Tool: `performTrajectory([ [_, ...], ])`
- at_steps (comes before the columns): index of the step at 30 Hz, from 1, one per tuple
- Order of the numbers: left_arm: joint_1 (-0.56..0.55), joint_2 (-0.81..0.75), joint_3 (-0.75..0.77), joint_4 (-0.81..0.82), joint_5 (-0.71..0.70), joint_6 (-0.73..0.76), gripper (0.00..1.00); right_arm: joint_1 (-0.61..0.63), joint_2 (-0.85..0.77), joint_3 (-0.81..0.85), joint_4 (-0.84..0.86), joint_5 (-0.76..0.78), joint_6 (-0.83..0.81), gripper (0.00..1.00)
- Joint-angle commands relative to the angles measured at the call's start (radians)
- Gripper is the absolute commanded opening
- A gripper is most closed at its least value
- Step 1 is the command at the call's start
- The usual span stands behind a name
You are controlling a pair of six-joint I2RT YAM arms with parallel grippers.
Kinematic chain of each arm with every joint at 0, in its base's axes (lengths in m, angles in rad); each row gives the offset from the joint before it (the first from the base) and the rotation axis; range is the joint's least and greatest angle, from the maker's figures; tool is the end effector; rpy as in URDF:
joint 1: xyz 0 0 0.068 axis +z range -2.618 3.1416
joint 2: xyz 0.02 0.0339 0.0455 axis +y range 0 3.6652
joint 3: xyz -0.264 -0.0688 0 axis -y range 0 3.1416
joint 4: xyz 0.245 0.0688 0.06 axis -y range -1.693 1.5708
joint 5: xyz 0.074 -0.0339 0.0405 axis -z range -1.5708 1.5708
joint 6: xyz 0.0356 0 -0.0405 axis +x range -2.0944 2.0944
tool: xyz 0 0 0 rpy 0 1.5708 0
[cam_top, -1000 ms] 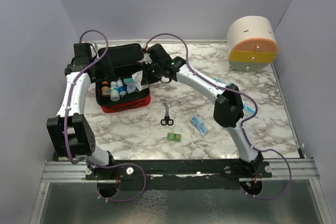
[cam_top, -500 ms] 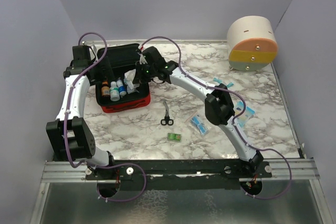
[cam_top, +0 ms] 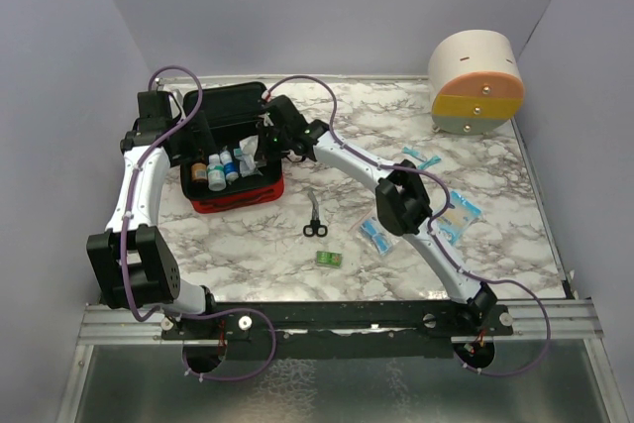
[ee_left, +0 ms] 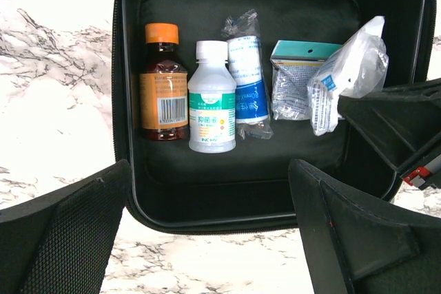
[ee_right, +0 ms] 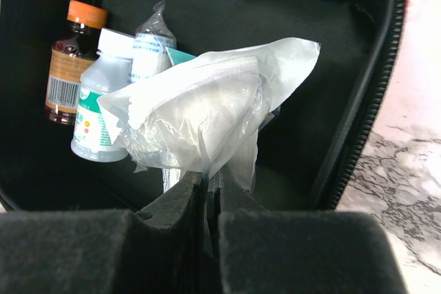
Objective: Organize the medicine kit
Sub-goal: Place the medical item at the medicine box.
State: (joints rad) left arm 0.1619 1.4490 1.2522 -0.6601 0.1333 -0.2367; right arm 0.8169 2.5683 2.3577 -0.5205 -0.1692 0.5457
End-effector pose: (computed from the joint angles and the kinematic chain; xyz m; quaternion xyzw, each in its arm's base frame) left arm 0.3082 0.0455 0.3039 -0.1623 0.9210 -0.0754 0.3461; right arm 0.3893 0.4234 0.1913 -0.1571 0.8969 0.3157 0.2669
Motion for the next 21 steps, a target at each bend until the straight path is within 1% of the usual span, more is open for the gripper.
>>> performTrajectory([
  [1, 0.005, -0.035, -0.008, 0.011, 0.026, -0.004, 0.99, -0.007, 0.002, 0.051, -0.056, 0.115, 0.012, 0.04],
  [9, 0.008, -0.039, -0.006, 0.012, 0.028, 0.003, 0.99, -0.010, -0.007, 0.044, -0.145, 0.193, 0.029, 0.04],
  [14, 0.009, -0.045, -0.010, 0.011, 0.027, 0.007, 0.99, -0.010, -0.051, -0.040, -0.165, 0.243, 0.054, 0.04],
  [21, 0.009, -0.045, -0.018, 0.010, 0.032, 0.013, 0.99, -0.010, -0.028, -0.010, -0.245, 0.275, 0.073, 0.04],
])
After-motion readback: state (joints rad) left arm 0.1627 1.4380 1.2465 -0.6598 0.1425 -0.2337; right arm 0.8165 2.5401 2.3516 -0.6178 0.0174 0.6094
